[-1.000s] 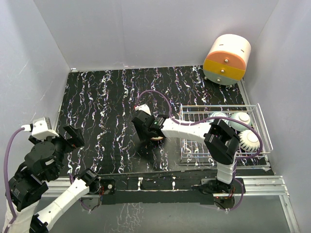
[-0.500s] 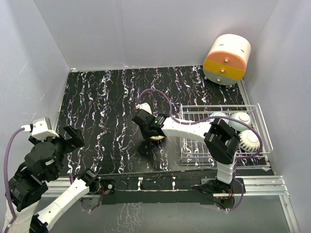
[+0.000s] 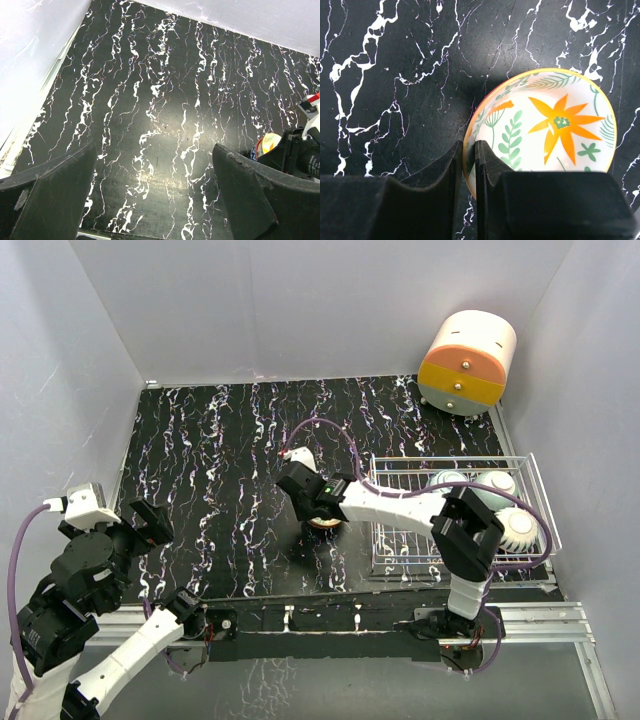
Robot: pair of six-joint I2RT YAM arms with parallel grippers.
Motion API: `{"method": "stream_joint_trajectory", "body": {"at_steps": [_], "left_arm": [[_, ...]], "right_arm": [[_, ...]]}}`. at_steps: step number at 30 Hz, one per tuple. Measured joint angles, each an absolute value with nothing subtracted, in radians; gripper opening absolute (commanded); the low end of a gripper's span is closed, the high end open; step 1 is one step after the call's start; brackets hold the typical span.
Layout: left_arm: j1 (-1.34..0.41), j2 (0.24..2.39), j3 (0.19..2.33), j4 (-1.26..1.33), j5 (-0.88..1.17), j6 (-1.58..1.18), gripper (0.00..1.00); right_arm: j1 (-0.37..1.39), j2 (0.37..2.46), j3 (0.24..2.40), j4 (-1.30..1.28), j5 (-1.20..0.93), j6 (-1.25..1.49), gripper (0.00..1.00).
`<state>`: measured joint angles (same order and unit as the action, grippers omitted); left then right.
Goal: Load the bowls into the dish rack
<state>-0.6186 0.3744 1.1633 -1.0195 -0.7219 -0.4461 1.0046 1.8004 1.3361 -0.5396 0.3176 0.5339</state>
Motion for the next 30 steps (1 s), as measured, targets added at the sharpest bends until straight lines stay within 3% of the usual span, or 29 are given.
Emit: {"method": "stream_joint_trajectory", "body": {"at_steps": [21,30], "left_arm": [[-0.619,0.365,1.163,-1.028,-0.723,-0.455,0.97],[-0.619,0.363,1.163,-1.029,-0.724,-0.454,0.97]], "right_arm": [[0.989,1.531,1.176,-0.361,0.33,0.541,0.08],[0.884,1.309,1.039,-0.237,0.208,0.564,0.08]]}}
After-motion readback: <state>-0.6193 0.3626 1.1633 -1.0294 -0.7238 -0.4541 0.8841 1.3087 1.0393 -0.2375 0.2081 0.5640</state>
